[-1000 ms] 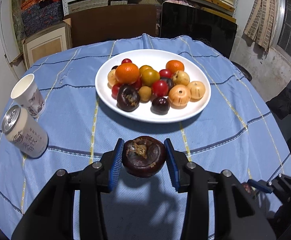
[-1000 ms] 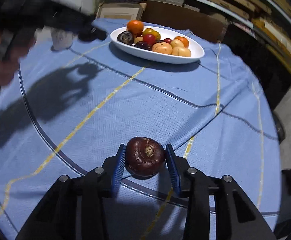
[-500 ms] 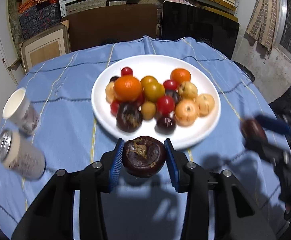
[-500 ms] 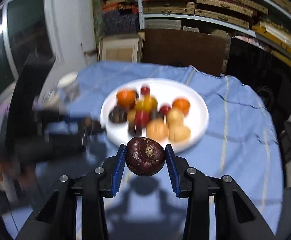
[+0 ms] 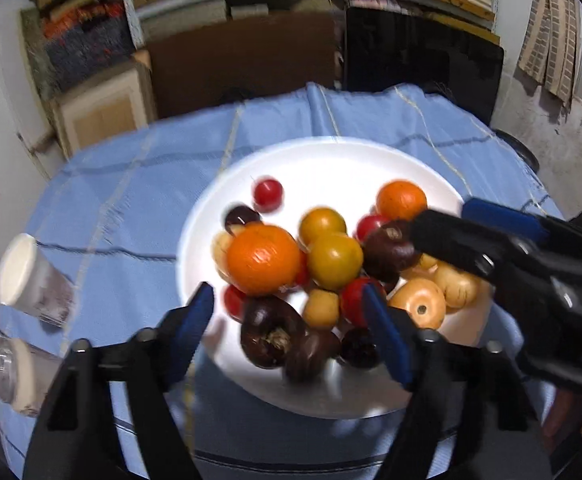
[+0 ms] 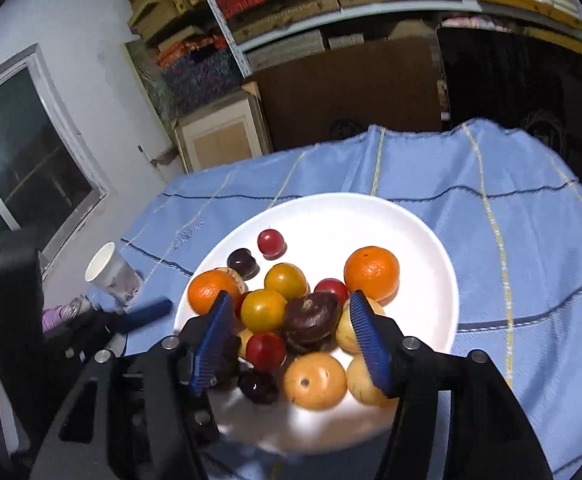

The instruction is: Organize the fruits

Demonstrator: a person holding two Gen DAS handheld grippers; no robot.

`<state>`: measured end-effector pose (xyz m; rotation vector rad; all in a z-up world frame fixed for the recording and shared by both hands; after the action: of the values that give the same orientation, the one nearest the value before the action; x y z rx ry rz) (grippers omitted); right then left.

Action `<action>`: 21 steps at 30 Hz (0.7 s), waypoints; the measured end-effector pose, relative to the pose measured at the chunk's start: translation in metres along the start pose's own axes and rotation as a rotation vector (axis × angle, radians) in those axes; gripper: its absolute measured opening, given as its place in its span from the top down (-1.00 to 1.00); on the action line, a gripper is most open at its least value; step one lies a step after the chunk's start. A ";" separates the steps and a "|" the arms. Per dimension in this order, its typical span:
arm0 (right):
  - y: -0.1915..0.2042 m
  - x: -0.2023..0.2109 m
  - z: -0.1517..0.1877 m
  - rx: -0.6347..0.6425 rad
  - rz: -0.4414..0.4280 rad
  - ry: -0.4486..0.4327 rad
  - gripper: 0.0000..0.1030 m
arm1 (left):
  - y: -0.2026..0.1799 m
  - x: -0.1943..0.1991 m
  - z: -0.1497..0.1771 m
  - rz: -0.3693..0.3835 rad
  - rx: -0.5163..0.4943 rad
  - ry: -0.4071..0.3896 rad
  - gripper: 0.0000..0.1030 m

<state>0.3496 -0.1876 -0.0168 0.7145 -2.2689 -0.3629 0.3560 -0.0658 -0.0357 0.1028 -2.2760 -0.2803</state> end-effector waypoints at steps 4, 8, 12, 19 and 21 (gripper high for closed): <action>0.006 0.026 0.017 0.012 0.024 0.002 -0.32 | 0.007 0.020 0.011 0.014 -0.004 -0.003 -0.47; 0.014 0.057 0.046 0.011 0.079 -0.015 -0.55 | 0.016 0.046 0.034 0.012 0.004 -0.011 -0.72; 0.028 0.086 0.083 0.028 0.157 -0.042 -0.79 | 0.022 0.074 0.066 0.029 0.017 -0.007 -0.78; 0.042 0.121 0.130 -0.037 0.222 -0.077 -0.93 | 0.037 0.117 0.129 0.029 0.068 -0.010 -0.87; 0.047 0.126 0.141 -0.039 0.232 -0.079 -0.93 | 0.039 0.126 0.144 0.038 0.070 -0.009 -0.91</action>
<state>0.1570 -0.2170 -0.0249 0.4171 -2.3819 -0.3280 0.1652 -0.0246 -0.0258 0.0943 -2.2948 -0.1809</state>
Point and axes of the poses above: each gripper's, at about its wrist camera, not at the fingertips, and x roughly against the way its jaws point, y to its left, z to its underside, the point moved 3 cm from there along -x, roughly the way its jaws point, and after that the axes turned 10 degrees about -z, right-handed, at the moved point
